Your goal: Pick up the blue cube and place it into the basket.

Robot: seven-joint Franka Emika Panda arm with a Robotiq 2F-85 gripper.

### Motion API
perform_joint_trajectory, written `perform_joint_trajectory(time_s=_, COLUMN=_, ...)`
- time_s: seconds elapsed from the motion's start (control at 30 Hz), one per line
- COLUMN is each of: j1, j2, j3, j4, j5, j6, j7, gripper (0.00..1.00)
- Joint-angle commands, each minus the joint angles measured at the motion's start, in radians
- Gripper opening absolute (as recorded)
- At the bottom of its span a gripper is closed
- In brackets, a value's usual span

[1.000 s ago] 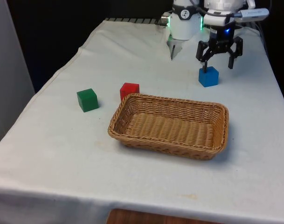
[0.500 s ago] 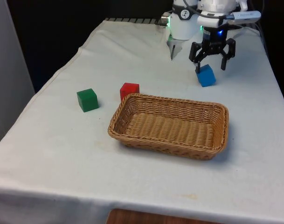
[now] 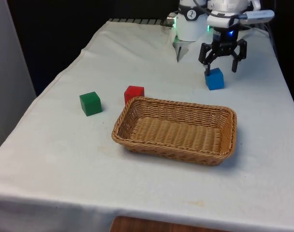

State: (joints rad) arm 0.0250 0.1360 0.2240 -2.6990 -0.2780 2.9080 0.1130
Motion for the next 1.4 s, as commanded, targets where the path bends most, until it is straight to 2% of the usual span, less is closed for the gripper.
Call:
perform_joint_trajectory(time_s=0.0, j1=0.005, j2=-0.025, j3=0.001, j4=-0.007, j5=-0.004, j6=-0.017, j7=0.014, gripper=1.0)
perform_joint_trajectory(time_s=0.17, j1=0.001, j2=-0.047, j3=0.012, j4=-0.005, j5=0.0, j6=-0.031, j7=0.016, gripper=1.0)
perform_joint_trajectory(time_s=0.3, j1=0.003, j2=-0.08, j3=0.02, j4=-0.012, j5=0.004, j6=-0.055, j7=0.021, gripper=1.0)
perform_joint_trajectory(time_s=0.43, j1=0.001, j2=-0.066, j3=0.012, j4=-0.014, j5=-0.021, j6=-0.04, j7=0.032, gripper=1.0)
perform_joint_trajectory(time_s=0.47, j1=0.002, j2=-0.074, j3=0.019, j4=-0.014, j5=0.001, j6=-0.056, j7=0.019, gripper=1.0)
perform_joint_trajectory(time_s=0.53, j1=0.001, j2=-0.049, j3=0.002, j4=-0.013, j5=-0.035, j6=-0.021, j7=0.034, gripper=1.0)
perform_joint_trajectory(time_s=0.67, j1=0.003, j2=-0.026, j3=-0.018, j4=-0.014, j5=-0.045, j6=0.009, j7=0.027, gripper=1.0)
perform_joint_trajectory(time_s=0.7, j1=0.001, j2=-0.011, j3=0.002, j4=-0.012, j5=-0.007, j6=0.004, j7=0.009, gripper=1.0)
perform_joint_trajectory(time_s=0.73, j1=0.004, j2=-0.021, j3=-0.023, j4=-0.015, j5=-0.047, j6=0.017, j7=0.025, gripper=1.0)
perform_joint_trajectory(time_s=0.77, j1=0.006, j2=-0.013, j3=-0.035, j4=-0.016, j5=-0.051, j6=0.032, j7=0.02, gripper=1.0)
perform_joint_trajectory(time_s=0.87, j1=0.007, j2=-0.009, j3=-0.047, j4=-0.018, j5=-0.058, j6=0.047, j7=0.017, gripper=1.0)
perform_joint_trajectory(time_s=0.97, j1=0.007, j2=-0.014, j3=-0.051, j4=-0.023, j5=-0.061, j6=0.057, j7=0.015, gripper=1.0)
perform_joint_trajectory(time_s=1.0, j1=0.001, j2=0.008, j3=-0.036, j4=-0.015, j5=-0.036, j6=0.054, j7=0.0, gripper=1.0)
perform_joint_trajectory(time_s=1.03, j1=0.007, j2=-0.016, j3=-0.051, j4=-0.024, j5=-0.061, j6=0.06, j7=0.014, gripper=1.0)
perform_joint_trajectory(time_s=1.27, j1=0.003, j2=-0.013, j3=-0.053, j4=-0.03, j5=-0.062, j6=0.079, j7=0.011, gripper=1.0)
perform_joint_trajectory(time_s=1.3, j1=0.001, j2=-0.006, j3=-0.038, j4=-0.028, j5=-0.037, j6=0.064, j7=0.0, gripper=1.0)
perform_joint_trajectory(time_s=1.33, j1=0.004, j2=-0.008, j3=-0.055, j4=-0.029, j5=-0.064, j6=0.082, j7=0.012, gripper=1.0)
perform_joint_trajectory(time_s=1.37, j1=0.005, j2=-0.002, j3=-0.058, j4=-0.028, j5=-0.066, j6=0.087, j7=0.012, gripper=1.0)
